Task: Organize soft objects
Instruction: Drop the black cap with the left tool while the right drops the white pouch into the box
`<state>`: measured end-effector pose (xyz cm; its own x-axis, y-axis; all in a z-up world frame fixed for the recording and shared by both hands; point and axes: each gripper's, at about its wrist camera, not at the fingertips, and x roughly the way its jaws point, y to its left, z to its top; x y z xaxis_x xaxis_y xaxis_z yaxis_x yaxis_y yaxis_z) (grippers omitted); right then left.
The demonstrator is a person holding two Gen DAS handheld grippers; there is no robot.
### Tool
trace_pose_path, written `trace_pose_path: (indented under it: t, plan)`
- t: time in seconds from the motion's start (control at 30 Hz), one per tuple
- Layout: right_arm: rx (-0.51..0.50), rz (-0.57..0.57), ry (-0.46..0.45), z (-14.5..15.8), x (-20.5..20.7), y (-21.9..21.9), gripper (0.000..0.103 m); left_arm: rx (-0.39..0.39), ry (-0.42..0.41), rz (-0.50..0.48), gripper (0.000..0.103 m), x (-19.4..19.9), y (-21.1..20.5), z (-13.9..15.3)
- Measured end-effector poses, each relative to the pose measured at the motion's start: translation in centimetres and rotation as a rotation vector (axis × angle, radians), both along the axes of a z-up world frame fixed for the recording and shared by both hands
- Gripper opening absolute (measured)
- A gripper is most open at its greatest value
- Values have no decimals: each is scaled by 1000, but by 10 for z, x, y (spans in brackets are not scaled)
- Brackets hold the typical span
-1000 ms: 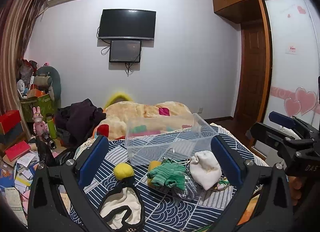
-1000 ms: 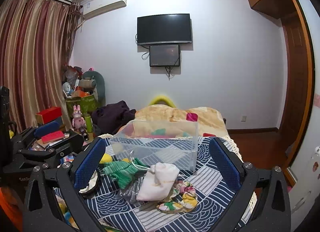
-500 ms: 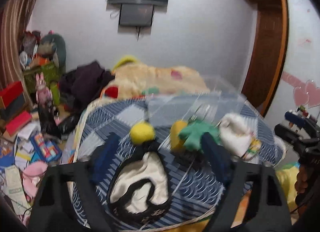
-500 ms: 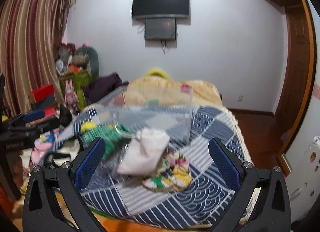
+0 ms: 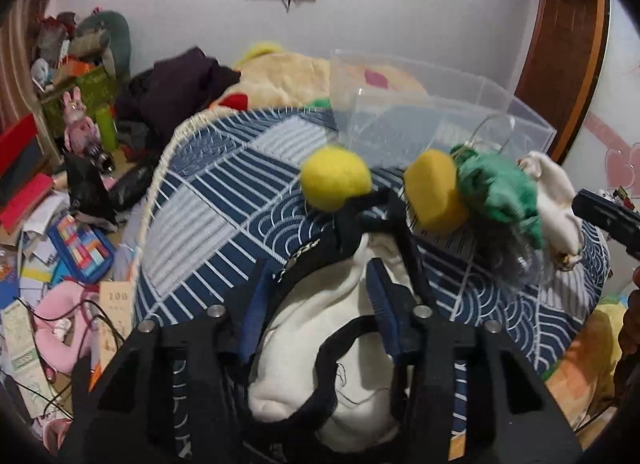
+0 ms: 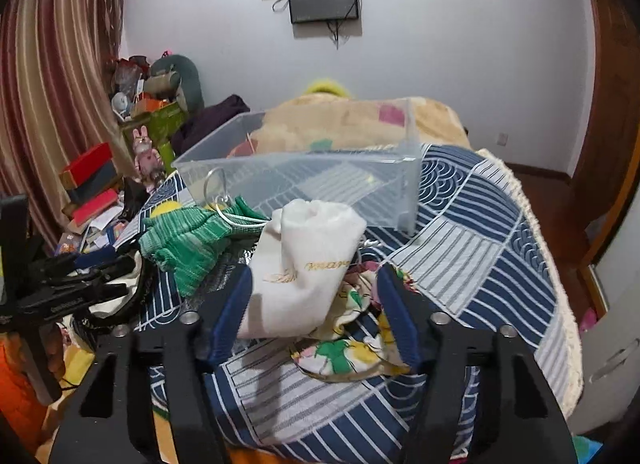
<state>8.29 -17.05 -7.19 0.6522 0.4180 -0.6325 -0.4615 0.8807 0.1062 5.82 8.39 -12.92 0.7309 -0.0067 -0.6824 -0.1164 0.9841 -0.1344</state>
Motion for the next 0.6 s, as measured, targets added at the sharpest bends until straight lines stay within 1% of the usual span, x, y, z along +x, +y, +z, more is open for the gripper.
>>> trace_pose_path:
  t: [0.03,0.07,0.1,0.13,0.17,0.2,0.23,0.3,0.4,0.5,0.6]
  plan:
    - [6,0,16,-2,3,1,52,2,-2,-2,45,0,-1,-2]
    - [13,-1,26,-5,5,1,46,2,-5,-2,44,0,-1,-3]
    - [15,0,33,-6,7,1,36,-1,-14,-4,42,0,-2,-3]
    - [12,2,43,-8,8,2,32,-5,-21,-7,39,-1,-2,-3]
    - [7,7,51,-10,9,3,26,-5,-28,-9,36,-2,-3,-3]
    - [6,12,54,-11,9,5,19,-2,-34,-7,31,-3,-3,-2]
    - [11,16,55,-12,7,4,17,0,-37,-4,25,-5,-3,-1]
    - [15,14,48,-11,6,2,12,-4,-50,-1,22,-8,-3,3]
    - [21,9,31,-7,4,-3,10,-12,-85,3,18,-16,-4,13]
    - [41,0,10,1,1,-11,9,8,-135,22,12,-24,-6,28]
    - [63,-13,-21,12,-4,-19,9,11,-179,24,11,-28,-7,43]
